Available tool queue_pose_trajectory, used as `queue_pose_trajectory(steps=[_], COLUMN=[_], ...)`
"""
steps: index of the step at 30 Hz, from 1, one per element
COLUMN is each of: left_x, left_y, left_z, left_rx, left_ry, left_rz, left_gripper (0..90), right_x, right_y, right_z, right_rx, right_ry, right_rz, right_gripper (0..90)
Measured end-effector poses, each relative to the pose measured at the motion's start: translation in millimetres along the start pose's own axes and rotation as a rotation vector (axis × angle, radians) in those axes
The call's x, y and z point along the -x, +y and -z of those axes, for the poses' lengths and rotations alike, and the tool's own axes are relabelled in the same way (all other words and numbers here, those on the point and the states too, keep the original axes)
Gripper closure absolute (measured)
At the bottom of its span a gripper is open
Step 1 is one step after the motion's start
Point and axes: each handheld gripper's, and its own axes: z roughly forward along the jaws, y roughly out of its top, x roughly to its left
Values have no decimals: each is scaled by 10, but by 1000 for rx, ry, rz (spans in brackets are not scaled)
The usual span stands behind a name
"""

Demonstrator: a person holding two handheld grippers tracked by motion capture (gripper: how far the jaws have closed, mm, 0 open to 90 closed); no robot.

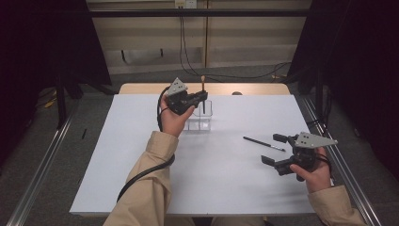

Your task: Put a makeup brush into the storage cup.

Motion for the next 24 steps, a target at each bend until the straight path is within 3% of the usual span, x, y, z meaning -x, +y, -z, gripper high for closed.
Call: queue_pose_trajectory(steps=[24], left_x=[-14], left_y=[-146], left_z=[-44], left_rx=[-26], left_ry=[14], left_rz=[18], left_gripper=[829], right_x=[-15], right_y=[9], right_z=[-6], right_rx=[-2], right_ry=[7], right_rz=[8], right_gripper=[28])
